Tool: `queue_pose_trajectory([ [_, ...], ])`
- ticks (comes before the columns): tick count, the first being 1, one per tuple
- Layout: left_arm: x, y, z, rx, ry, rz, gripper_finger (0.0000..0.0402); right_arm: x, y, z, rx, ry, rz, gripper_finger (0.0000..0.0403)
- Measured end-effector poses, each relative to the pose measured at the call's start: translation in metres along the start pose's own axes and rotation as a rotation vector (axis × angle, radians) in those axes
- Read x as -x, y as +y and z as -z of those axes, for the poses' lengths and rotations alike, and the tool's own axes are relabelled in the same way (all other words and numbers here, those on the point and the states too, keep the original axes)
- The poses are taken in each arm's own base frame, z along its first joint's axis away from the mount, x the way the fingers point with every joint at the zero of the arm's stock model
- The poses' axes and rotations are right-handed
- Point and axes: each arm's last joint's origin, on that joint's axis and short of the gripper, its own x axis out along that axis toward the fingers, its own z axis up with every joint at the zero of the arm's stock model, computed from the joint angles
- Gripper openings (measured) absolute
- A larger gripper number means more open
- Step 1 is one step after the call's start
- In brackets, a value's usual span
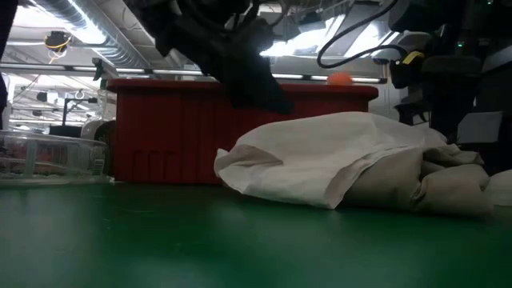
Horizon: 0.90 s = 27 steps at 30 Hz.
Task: Fold laundry
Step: Fold the white underwear
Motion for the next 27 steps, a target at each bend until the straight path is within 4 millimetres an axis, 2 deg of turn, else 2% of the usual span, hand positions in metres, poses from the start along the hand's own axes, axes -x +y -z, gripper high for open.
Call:
queue_pose_trajectory([
  [11,-0.017,0.004,0.015,-0.029,0.056,-0.011,0.0161,0.000,0.000,0.000,0.000,-0.001,-0.001,0.0001],
  [17,-0.018,0.005,0.021,-0.093,0.107,-0.014,0.0163,0.000,0.000,0.000,0.001,-0.001,-0.002,0.0001],
  [27,-0.022,0.020,0.030,-0.075,0.176,-0.013,0.0159,0.000,0.000,0.000,0.001,-0.001,-0.002,0.0001],
])
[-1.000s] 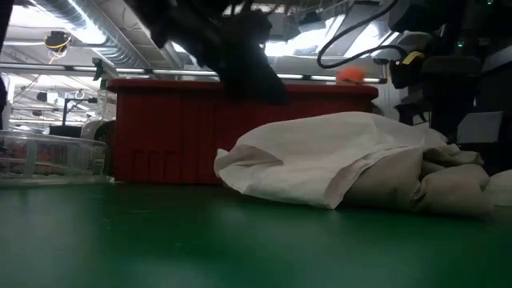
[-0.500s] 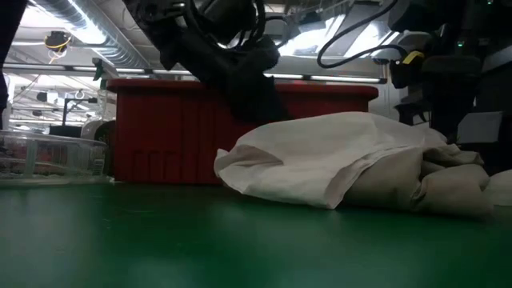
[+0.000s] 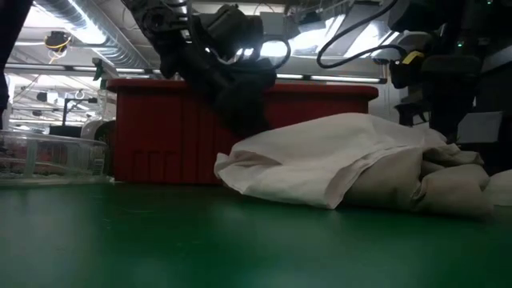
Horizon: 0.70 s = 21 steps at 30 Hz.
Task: Fold laundry
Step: Fold the white underwear
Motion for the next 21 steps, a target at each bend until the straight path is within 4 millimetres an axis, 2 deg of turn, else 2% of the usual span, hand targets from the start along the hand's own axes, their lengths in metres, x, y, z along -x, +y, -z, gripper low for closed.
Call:
queue_pose_trajectory([
  [10,0.0003,-0.0016,0.0063,0.001,0.064,0.069,0.0125,0.0000,0.0000,0.0000,0.000,0.000,0.000,0.0001],
  [21,0.0004,-0.0025,0.0060,0.004,0.062,0.070,0.0011,0.0000,0.0000,0.0000,0.000,0.000,0.000,0.0001],
])
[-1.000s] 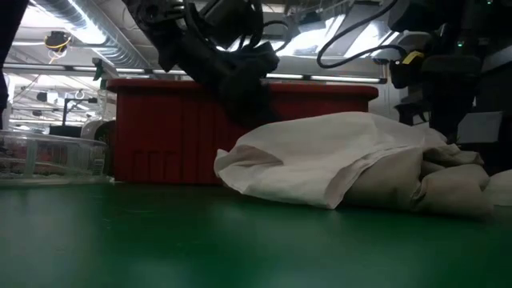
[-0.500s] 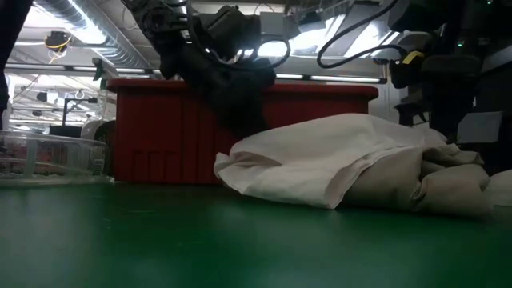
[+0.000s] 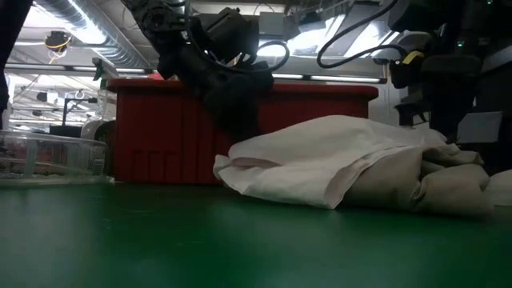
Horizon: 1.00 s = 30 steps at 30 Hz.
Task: Fold laundry
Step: Fold the white underwear
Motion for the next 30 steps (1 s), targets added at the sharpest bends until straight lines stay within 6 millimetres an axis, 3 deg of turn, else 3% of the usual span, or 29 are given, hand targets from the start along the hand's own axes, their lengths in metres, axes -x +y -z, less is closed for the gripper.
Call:
queue_pose_trajectory([
  [8,0.010,0.000,-0.007,0.070,-0.042,-0.013,0.0003,0.000,0.000,0.000,0.000,0.004,0.004,0.0001],
  [16,0.032,0.006,-0.021,0.099,-0.123,-0.193,0.0002,0.000,-0.003,0.003,0.002,0.033,0.028,0.0001],
  [30,0.032,0.012,-0.019,0.154,-0.111,-0.274,0.0000,0.001,-0.010,0.011,-0.058,0.115,0.105,0.0001],
])
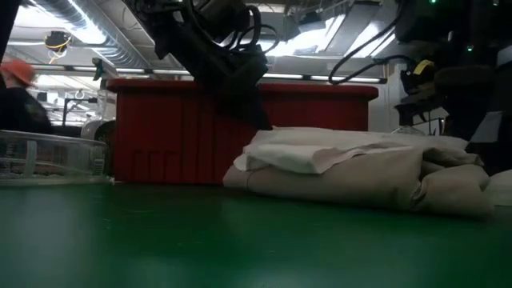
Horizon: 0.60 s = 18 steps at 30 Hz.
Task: Fold laundry
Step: Fold the white underwear
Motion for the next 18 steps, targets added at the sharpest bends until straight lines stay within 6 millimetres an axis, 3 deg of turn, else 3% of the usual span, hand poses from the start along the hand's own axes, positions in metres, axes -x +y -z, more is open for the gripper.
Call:
queue_pose_trajectory([
  [7,0.0001,0.0002,-0.0047,0.018,-0.050,-0.015,0.0015,0.0000,0.0003,-0.0002,-0.006,-0.003,-0.003,0.0001],
  [18,0.0002,-0.0002,-0.0102,0.039,-0.107,-0.012,0.0102,-0.0002,-0.0003,0.0004,-0.004,0.004,0.003,0.0001],
])
